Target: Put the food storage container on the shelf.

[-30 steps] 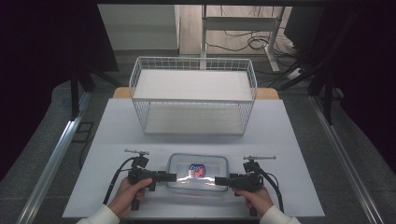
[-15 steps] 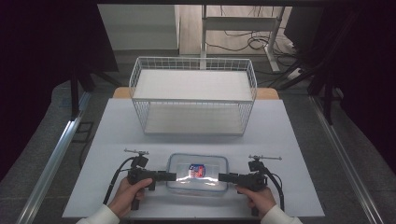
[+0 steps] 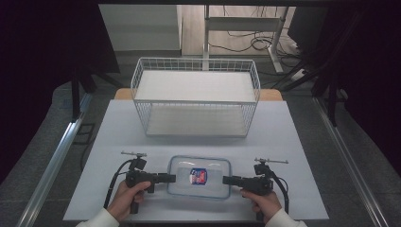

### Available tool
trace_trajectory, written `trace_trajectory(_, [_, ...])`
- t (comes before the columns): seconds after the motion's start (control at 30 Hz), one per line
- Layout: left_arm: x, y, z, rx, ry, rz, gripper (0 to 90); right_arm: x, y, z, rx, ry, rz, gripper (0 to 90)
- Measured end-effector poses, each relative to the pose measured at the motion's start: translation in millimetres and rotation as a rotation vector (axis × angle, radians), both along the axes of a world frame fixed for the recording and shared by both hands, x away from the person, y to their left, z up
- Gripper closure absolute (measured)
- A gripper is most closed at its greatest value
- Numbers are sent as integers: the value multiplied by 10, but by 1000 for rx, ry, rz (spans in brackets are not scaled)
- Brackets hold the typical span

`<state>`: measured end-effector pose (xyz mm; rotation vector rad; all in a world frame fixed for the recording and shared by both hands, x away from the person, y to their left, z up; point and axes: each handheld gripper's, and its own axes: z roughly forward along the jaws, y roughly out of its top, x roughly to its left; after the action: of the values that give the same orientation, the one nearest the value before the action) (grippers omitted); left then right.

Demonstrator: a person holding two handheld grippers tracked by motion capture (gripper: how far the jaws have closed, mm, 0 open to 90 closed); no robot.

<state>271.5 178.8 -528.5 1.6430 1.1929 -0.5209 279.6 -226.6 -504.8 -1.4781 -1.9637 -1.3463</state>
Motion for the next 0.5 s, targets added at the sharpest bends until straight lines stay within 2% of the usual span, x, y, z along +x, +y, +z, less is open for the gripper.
trace_trajectory(0.27, [-31,-1,41,16,-12,2,467,-22,0,29,2,1,-2,510])
trace_trajectory(0.5, [-30,-15,93,39,-33,10,483,-8,6,63,-2,-16,-14,525])
